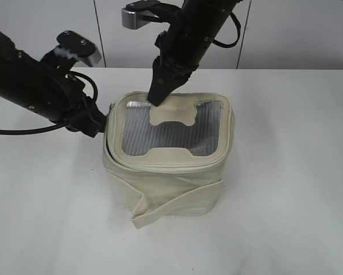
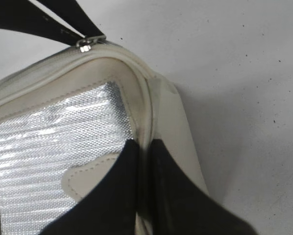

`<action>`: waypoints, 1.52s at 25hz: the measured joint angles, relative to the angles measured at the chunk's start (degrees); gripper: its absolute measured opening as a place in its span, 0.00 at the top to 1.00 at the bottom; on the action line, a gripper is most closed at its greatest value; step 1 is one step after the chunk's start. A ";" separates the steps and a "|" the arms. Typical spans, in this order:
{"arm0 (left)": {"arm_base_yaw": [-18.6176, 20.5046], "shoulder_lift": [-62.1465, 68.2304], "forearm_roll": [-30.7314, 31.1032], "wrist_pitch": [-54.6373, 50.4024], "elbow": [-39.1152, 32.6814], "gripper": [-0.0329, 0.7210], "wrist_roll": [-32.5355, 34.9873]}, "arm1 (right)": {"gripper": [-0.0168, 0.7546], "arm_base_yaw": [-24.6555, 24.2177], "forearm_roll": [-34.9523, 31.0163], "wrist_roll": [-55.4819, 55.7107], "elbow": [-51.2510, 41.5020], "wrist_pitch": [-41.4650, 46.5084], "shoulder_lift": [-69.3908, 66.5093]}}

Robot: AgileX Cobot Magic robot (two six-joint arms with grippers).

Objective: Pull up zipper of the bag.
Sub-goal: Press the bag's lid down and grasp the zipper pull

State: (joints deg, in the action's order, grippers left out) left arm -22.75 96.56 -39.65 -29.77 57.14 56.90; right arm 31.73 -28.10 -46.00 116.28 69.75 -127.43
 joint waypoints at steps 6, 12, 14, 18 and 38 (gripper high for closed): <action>0.00 -2.13 5.22 -4.91 0.00 0.96 -3.56 | 0.93 -0.14 1.72 2.34 0.10 0.00 0.00; 0.00 -2.19 7.49 -7.93 0.11 0.96 -8.00 | 0.93 -0.14 1.67 3.27 0.10 0.00 0.00; 0.00 -2.19 7.49 -8.38 0.17 0.96 -8.62 | 0.93 -0.14 1.67 3.44 0.10 0.00 0.00; 0.00 -2.29 7.55 -11.90 0.60 0.96 -9.24 | 0.93 -0.09 1.63 3.88 0.10 0.00 0.00; -0.28 -7.97 4.32 -22.57 -4.01 0.96 -12.67 | 0.93 0.09 2.08 6.23 0.10 0.00 0.00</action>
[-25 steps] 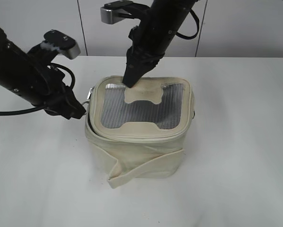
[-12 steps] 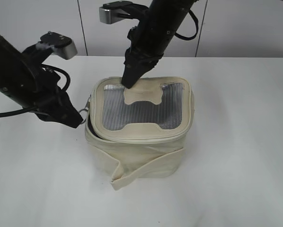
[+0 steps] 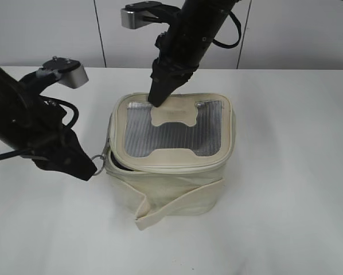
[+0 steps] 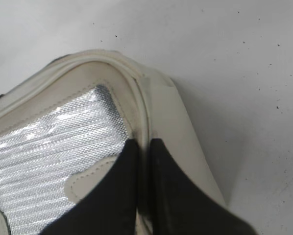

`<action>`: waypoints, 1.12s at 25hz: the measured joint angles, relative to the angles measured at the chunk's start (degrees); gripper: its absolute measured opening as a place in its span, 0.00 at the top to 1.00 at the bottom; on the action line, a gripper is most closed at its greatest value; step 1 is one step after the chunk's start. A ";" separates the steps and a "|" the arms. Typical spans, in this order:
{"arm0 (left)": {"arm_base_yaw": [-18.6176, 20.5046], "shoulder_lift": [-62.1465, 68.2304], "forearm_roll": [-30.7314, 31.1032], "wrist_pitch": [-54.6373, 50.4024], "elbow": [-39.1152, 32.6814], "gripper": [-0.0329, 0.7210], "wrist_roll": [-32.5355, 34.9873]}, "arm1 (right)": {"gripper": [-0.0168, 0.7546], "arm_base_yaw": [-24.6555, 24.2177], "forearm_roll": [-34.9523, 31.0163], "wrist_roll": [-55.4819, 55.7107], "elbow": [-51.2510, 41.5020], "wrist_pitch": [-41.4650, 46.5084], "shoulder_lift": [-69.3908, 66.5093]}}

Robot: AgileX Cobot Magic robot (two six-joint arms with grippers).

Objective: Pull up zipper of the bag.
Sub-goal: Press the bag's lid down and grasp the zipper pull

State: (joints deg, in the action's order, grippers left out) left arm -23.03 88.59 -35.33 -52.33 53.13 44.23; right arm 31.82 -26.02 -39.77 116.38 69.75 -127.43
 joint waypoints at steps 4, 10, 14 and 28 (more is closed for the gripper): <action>-2.49 -2.86 -1.09 -0.60 -0.63 0.96 -0.92 | 0.93 0.00 0.25 0.17 0.00 0.00 0.00; -8.03 -4.48 -0.48 -0.57 -0.66 0.96 -5.21 | 0.93 0.00 0.25 0.27 0.00 0.00 0.00; -11.52 -4.42 1.05 1.09 -0.73 0.96 -10.09 | 0.93 0.00 0.20 0.75 0.00 0.00 0.00; -22.57 -0.73 -1.66 10.84 -1.13 0.96 -18.41 | 0.93 -0.06 -0.97 1.41 0.00 -0.18 0.00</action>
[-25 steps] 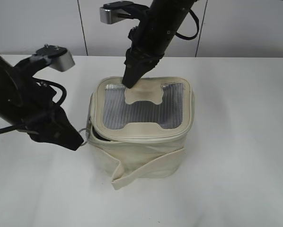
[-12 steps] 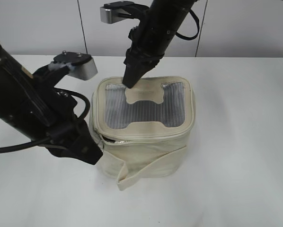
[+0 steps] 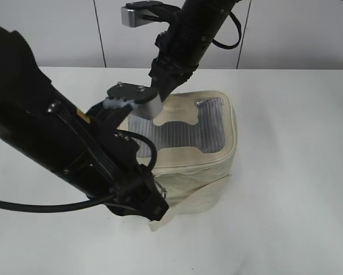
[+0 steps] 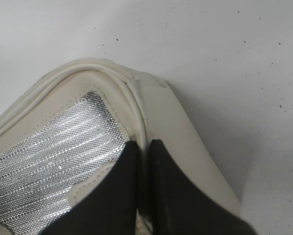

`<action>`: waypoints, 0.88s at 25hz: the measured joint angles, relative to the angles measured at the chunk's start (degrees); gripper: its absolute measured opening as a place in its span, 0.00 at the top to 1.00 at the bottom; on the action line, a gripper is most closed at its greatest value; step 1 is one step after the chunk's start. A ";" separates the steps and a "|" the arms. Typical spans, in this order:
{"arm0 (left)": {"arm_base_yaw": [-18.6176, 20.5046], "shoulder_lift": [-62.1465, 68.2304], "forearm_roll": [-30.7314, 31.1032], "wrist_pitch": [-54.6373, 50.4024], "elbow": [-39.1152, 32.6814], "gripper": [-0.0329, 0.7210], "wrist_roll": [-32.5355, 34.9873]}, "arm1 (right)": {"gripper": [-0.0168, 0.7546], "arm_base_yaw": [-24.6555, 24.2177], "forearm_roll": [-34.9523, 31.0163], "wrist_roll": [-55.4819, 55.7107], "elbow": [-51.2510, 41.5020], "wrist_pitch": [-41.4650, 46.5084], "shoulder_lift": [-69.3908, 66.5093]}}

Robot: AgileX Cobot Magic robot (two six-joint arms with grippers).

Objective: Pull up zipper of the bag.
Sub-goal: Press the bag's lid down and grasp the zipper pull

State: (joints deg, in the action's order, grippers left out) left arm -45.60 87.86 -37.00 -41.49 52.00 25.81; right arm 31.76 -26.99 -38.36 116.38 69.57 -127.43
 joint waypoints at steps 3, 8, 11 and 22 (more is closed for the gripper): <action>-2.19 0.36 -2.24 4.35 0.00 0.96 -0.06 | 0.93 0.00 -0.06 0.04 0.00 -0.06 0.00; -3.21 0.36 -5.18 8.85 0.00 0.96 -0.06 | 0.93 0.00 -0.31 0.04 0.00 -0.22 0.00; -3.21 0.67 -6.54 10.16 0.00 0.96 -0.17 | 0.93 0.00 -0.64 0.04 0.00 -0.28 0.00; -3.36 3.52 -6.12 8.40 2.36 0.96 -0.21 | 0.93 -0.17 -0.85 -0.12 0.00 -0.47 0.00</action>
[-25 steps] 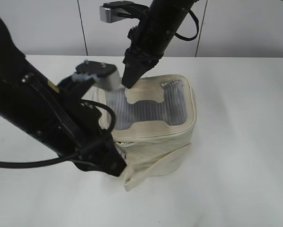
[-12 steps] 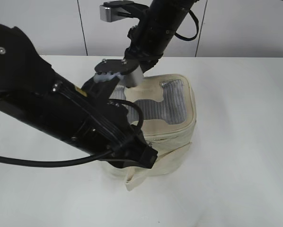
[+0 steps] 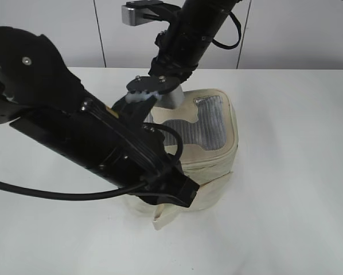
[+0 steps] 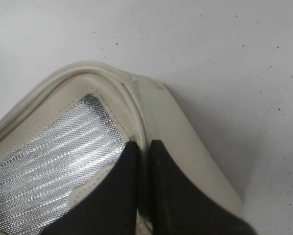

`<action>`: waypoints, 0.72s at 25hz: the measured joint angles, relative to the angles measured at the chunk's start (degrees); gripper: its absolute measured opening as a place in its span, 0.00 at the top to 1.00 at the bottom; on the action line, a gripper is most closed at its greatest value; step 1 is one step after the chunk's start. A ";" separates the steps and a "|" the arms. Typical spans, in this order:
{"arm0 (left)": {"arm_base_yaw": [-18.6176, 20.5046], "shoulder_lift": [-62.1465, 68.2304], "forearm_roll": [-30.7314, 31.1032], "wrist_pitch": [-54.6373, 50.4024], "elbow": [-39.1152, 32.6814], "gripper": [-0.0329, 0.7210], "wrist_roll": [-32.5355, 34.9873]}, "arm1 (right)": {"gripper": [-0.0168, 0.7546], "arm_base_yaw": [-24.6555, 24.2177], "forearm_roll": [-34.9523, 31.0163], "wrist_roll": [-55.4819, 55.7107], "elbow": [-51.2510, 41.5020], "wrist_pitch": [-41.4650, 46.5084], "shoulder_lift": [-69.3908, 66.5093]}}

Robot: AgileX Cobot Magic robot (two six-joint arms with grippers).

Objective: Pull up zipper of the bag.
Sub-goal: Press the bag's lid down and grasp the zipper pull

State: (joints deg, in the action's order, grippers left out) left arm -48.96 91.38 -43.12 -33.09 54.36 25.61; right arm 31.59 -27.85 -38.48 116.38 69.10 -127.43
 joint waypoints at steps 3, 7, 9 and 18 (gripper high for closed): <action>0.00 0.00 0.25 -0.33 0.00 0.96 0.00 | 0.93 -0.05 0.00 0.00 0.00 0.00 0.00; 0.00 -0.11 0.48 -0.50 0.00 0.95 0.00 | 0.93 -0.05 0.00 0.00 0.00 0.00 0.00; 0.00 -0.50 0.54 -0.63 0.00 0.92 0.00 | 0.93 -0.05 0.00 0.00 0.00 0.00 0.00; -0.18 -5.06 4.63 -3.40 0.38 0.41 0.05 | 0.93 -0.10 -0.35 0.19 0.00 -0.49 0.00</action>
State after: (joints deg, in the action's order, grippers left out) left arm -49.14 86.32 -38.49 -36.49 54.74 25.66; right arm 31.49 -28.19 -38.30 116.38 68.62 -127.43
